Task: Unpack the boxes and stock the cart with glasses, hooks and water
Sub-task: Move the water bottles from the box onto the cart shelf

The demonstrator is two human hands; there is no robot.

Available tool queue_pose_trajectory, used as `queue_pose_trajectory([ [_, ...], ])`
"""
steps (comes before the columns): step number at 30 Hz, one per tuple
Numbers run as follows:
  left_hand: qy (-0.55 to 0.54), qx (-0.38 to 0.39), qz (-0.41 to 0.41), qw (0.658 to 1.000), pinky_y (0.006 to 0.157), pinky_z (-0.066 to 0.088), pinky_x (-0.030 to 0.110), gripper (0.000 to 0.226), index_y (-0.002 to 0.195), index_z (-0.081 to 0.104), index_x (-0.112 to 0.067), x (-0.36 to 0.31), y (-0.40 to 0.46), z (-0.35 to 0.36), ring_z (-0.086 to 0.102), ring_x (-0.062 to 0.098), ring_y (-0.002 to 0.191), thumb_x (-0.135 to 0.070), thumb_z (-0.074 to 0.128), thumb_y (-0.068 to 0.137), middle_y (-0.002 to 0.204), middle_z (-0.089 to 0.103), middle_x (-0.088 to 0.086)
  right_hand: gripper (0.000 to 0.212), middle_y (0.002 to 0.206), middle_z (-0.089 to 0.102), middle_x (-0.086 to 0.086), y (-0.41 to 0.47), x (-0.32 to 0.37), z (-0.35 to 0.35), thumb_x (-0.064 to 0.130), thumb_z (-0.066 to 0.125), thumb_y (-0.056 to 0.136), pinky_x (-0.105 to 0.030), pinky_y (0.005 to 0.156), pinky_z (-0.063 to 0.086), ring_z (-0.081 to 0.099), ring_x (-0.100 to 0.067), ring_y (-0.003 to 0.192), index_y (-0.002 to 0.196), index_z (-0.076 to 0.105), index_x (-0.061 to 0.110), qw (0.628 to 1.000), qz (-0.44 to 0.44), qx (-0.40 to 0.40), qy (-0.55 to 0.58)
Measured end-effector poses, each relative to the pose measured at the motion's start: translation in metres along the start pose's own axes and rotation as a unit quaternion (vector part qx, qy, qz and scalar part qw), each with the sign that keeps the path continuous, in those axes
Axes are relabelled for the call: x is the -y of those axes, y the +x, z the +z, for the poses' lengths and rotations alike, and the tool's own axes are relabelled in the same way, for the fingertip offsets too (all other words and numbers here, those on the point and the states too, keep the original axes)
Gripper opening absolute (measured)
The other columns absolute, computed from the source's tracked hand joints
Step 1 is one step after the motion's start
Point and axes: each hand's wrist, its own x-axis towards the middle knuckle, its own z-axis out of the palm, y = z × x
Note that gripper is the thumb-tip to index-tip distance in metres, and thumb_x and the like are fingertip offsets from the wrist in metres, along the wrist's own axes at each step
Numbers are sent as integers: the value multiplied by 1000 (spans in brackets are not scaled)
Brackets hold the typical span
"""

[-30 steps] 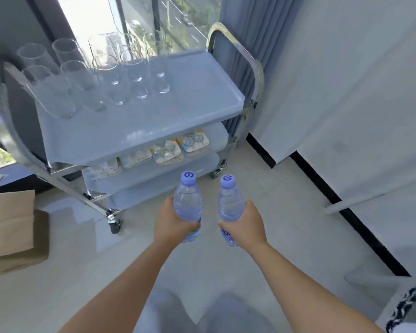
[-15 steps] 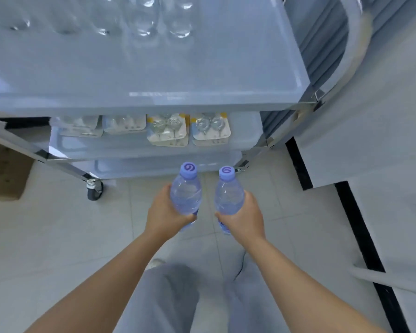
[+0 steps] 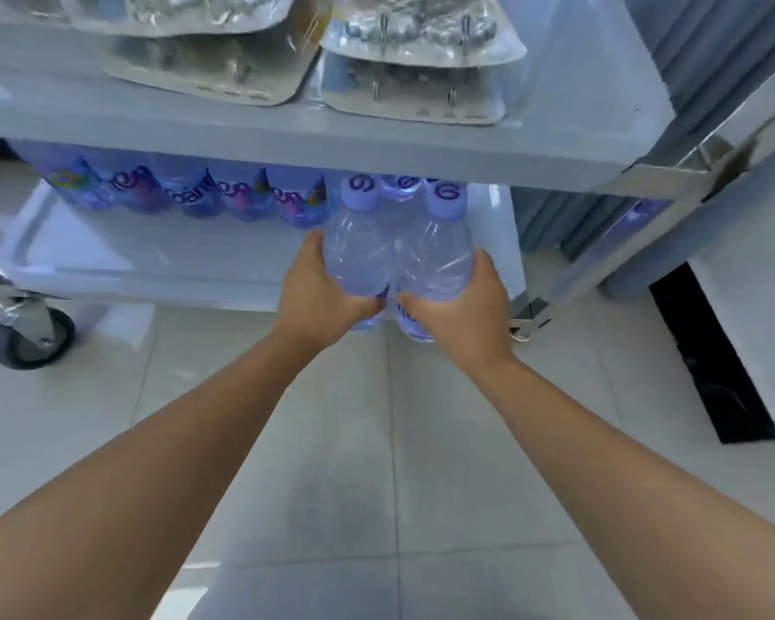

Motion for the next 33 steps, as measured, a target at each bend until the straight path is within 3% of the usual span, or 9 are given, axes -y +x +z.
queue_pose_trajectory([
  [2,6,-12,13,1000,69,40,19,63,108,47,-20,8,20,12,57,11,85,-25,86,58,94,56,-12,41,75,59,6,14,-6,6,23,80,62,-23,61,48,57,-5,66,73,41,30,999,-35,-23,9],
  [5,-15,-35,33,999,59,37,10,67,110,45,-21,8,41,30,55,11,84,-24,85,56,94,54,-14,45,91,62,4,37,-17,17,22,83,61,-31,75,52,61,-14,83,82,45,35,997,-66,-45,22],
  [8,-37,-43,62,996,61,37,3,61,106,45,-19,11,51,49,55,12,86,-25,83,59,104,56,-7,61,109,60,6,52,-24,20,24,84,62,-24,85,49,59,-10,98,111,48,25,994,-59,-77,49],
  [10,-24,-37,75,996,71,43,14,67,120,46,-11,17,52,61,57,21,95,-25,80,65,111,55,0,72,118,57,6,53,-35,18,25,84,63,-16,87,46,57,-9,104,121,40,24,995,-62,-66,50],
  [14,127,-33,72,989,96,39,38,84,141,27,-1,28,48,67,42,31,122,-36,71,79,133,43,15,65,116,58,2,49,-57,18,25,81,69,-10,73,45,58,-12,99,118,38,23,998,-54,-21,9],
  [18,179,-31,58,982,93,35,37,78,133,31,1,27,51,63,43,33,118,-42,68,81,128,43,17,63,113,58,-6,65,-59,23,28,80,70,-35,84,49,58,-22,99,118,42,13,997,-61,-26,-38],
  [20,177,-24,49,983,92,36,37,78,135,30,0,22,55,66,44,33,118,-42,68,81,129,42,16,63,114,57,-8,73,-59,25,29,78,72,-40,85,49,58,-25,101,118,40,11,997,-53,-38,-49],
  [26,152,-52,26,987,92,36,36,77,134,30,-2,9,82,84,45,33,119,-41,69,81,132,42,15,60,117,54,-7,99,-57,25,24,76,75,-26,79,44,56,-21,101,119,39,10,996,-49,-56,-52],
  [33,169,-103,15,980,99,29,32,78,138,23,4,1,99,110,39,30,124,-42,61,87,136,37,16,63,120,53,-8,130,-57,24,22,77,75,-25,81,43,56,-23,105,121,38,7,994,-57,-65,-68],
])
